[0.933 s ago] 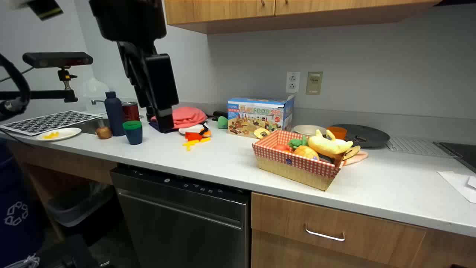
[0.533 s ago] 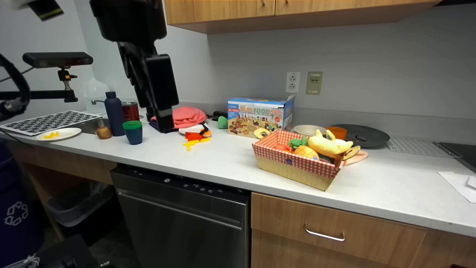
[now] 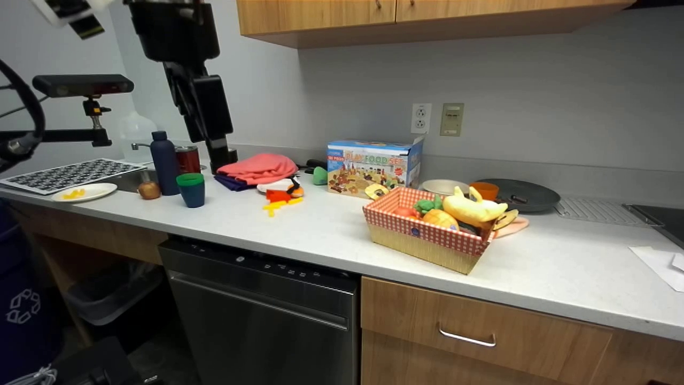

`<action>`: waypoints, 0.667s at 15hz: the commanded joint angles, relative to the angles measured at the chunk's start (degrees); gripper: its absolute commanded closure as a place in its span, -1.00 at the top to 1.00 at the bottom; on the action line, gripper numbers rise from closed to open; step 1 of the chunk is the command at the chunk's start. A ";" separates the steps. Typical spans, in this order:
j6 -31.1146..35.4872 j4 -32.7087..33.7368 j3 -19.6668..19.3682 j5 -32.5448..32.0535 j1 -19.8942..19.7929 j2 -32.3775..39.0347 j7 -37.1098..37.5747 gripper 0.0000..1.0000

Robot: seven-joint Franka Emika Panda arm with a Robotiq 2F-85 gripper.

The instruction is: Open the top drawer and put all the plush toys in it

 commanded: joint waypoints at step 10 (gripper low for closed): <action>6.12 9.89 11.85 -1.07 3.12 18.78 13.70 1.00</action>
